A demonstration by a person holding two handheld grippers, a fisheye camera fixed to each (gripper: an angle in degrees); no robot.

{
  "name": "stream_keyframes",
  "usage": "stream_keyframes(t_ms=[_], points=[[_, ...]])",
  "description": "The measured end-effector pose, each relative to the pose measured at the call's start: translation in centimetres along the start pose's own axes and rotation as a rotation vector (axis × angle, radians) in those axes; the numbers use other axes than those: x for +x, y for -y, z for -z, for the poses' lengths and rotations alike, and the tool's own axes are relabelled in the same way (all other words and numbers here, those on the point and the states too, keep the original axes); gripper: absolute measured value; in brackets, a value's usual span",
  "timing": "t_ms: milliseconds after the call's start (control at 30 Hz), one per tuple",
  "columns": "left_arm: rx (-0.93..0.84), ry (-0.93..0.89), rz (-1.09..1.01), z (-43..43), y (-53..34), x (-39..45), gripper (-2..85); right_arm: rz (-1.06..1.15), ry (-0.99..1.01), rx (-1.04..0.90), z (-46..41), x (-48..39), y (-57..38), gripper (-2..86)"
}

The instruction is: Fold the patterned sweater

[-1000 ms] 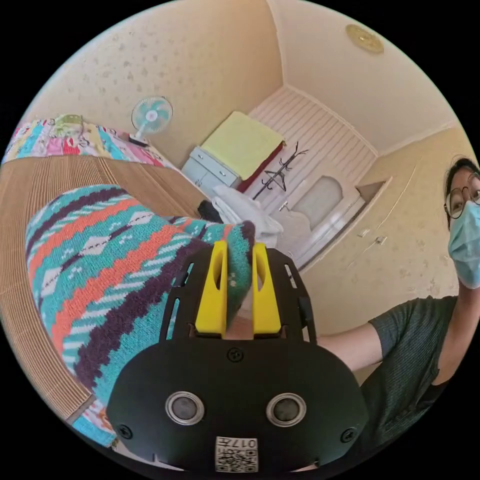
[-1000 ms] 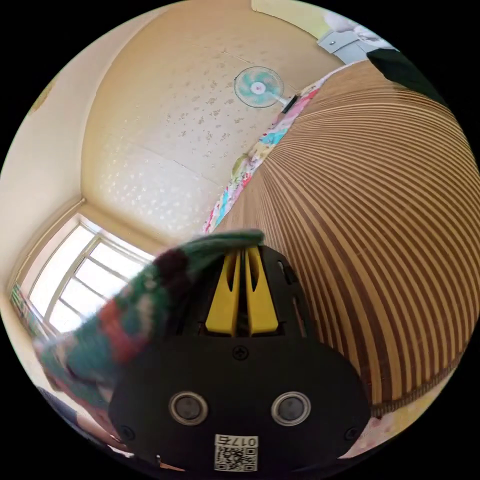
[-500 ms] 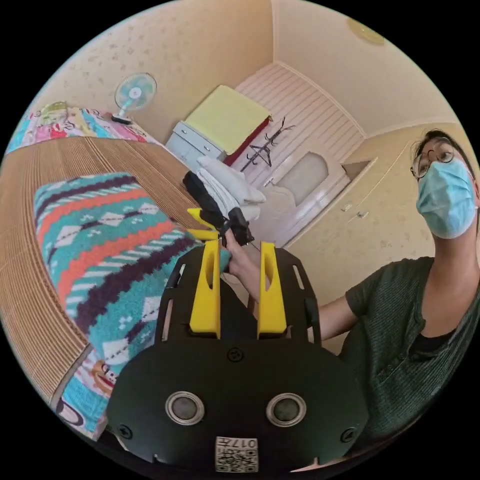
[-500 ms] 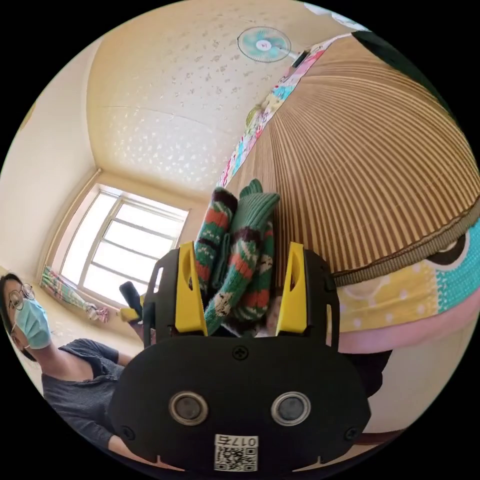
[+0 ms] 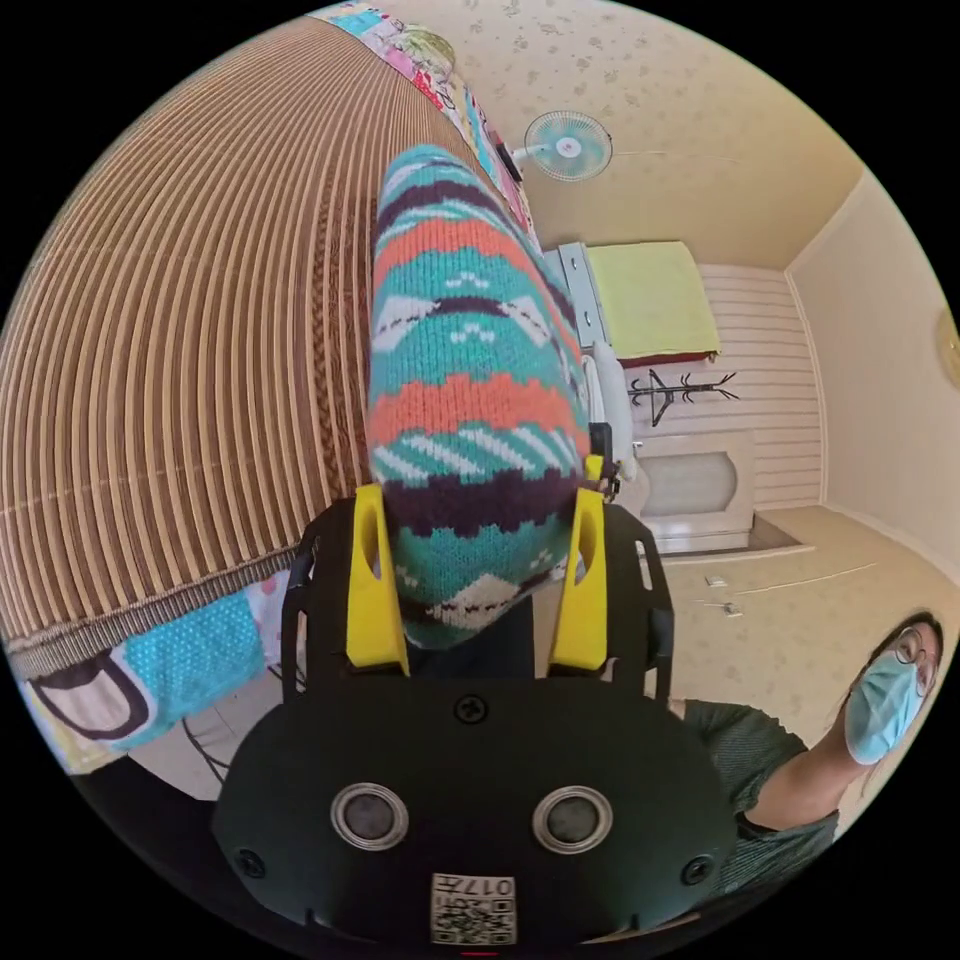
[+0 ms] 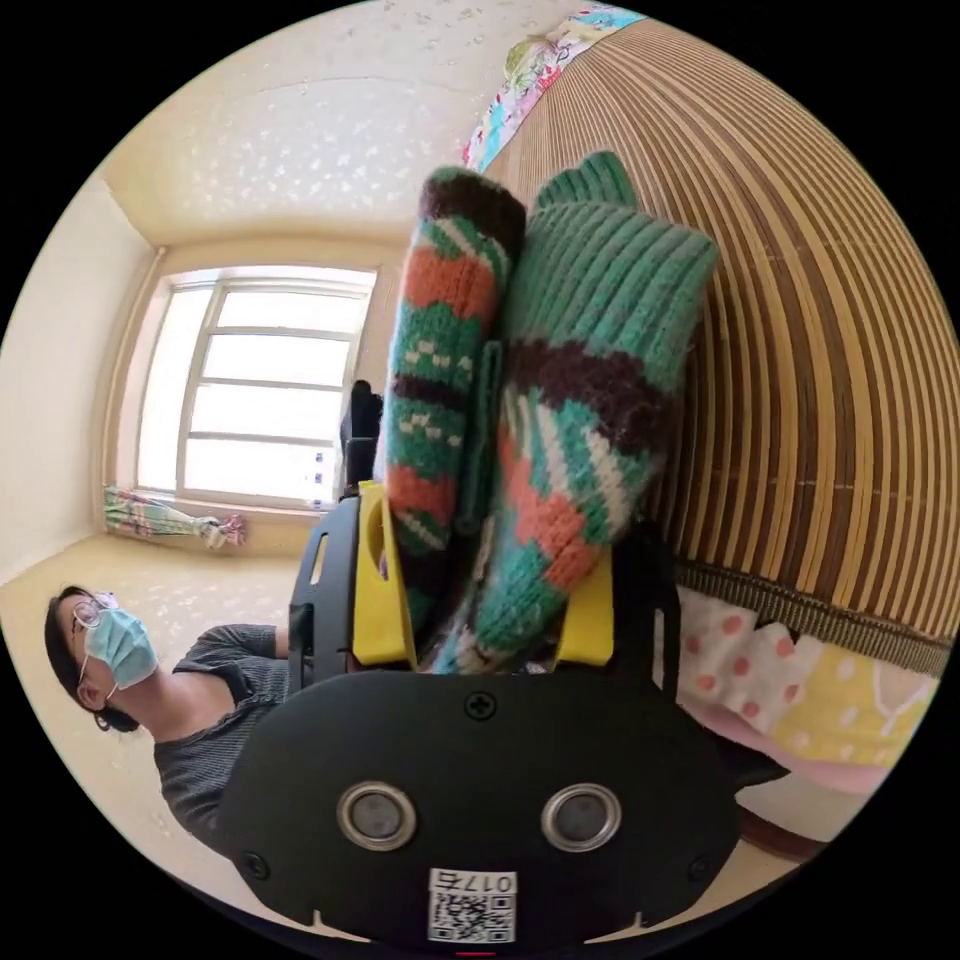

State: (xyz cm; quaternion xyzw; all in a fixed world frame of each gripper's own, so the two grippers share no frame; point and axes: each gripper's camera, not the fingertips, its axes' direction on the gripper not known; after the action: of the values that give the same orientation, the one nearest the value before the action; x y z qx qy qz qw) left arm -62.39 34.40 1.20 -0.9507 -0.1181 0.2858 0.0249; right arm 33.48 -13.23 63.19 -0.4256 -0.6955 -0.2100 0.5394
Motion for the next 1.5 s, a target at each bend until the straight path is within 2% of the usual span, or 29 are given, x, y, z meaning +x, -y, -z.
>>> stream_keyframes(t_ms=[100,267,467,533,633,700,767,833,967,1100,1167,1300,1400,1500], points=[[0.091,-0.011,-0.009,4.2,-1.3,0.4,22.0,0.075,0.096,-0.009,-2.6,-1.6,-0.3,15.1],[0.277,0.073,-0.083,16.4,-5.0,3.1,19.6,0.338,0.154,-0.061,-13.9,-10.9,2.6,13.5],[0.55,0.314,-0.21,38.0,-8.9,8.0,19.7,0.538,0.294,-0.083,-31.7,-23.9,12.6,13.6],[0.626,0.441,-0.165,46.5,-8.6,8.4,20.7,0.453,0.326,-0.055,-37.7,-26.1,16.9,14.0],[0.806,0.601,0.062,54.6,-10.6,6.7,22.2,0.318,0.234,-0.097,-49.7,-26.9,23.5,15.4],[0.896,0.65,0.104,56.5,-13.1,6.2,21.2,0.23,0.086,-0.158,-56.6,-25.2,25.8,16.1],[0.892,0.624,0.068,55.9,-14.5,5.4,18.7,0.153,-0.157,-0.196,-62.8,-22.4,26.1,16.6],[0.801,0.627,0.006,53.1,-15.0,3.7,16.8,0.233,-0.137,-0.163,-63.9,-21.8,25.1,17.4],[0.699,0.65,0.039,48.3,-14.7,-0.3,16.3,0.321,-0.11,-0.186,-63.2,-19.6,22.6,17.4],[0.8,0.423,-0.012,43.8,-18.5,-1.6,15.0,0.484,-0.135,-0.192,-57.5,-17.6,17.1,13.4],[0.799,0.433,-0.072,40.9,-20.3,-0.4,12.0,0.56,-0.271,-0.159,-51.2,-14.5,12.1,8.5],[0.747,0.684,-0.159,33.4,-24.2,2.5,7.5,0.531,-0.501,-0.051,-39.4,-7.3,4.0,3.1],[0.765,0.719,-0.235,29.5,-27.1,2.6,1.6,0.377,-0.712,0.152,-27.6,-2.9,-2.3,2.5],[0.834,0.72,-0.25,27.7,-29.4,2.4,-0.6,0.209,-0.954,0.45,-16.1,-1.9,-8.5,4.4]])
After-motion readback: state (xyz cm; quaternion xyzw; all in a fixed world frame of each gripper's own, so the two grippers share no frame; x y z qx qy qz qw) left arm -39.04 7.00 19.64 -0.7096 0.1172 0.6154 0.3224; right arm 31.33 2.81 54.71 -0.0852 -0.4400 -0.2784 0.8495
